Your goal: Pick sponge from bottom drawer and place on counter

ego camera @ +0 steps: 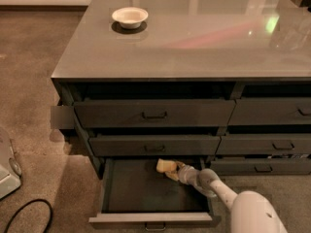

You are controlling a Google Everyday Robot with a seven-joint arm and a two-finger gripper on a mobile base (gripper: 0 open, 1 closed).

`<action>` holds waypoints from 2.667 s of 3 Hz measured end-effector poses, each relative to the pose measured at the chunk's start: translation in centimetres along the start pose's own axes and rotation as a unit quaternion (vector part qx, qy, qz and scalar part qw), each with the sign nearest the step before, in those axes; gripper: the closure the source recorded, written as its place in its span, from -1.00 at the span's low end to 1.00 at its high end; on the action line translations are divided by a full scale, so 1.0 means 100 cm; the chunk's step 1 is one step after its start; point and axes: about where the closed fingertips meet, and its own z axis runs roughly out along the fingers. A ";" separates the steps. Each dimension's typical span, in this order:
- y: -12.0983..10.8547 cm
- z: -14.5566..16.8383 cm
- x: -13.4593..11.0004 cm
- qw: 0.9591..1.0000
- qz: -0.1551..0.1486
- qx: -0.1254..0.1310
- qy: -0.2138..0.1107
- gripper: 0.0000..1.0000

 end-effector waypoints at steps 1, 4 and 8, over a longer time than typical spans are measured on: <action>0.015 -0.030 -0.006 0.999 -0.027 -0.017 0.023 1.00; 0.063 -0.141 -0.045 0.984 -0.149 -0.051 0.086 1.00; 0.143 -0.274 -0.270 0.945 -0.320 -0.047 -0.049 1.00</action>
Offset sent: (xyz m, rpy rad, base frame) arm -0.0958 -0.0313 0.0459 -0.2677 0.1361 0.2023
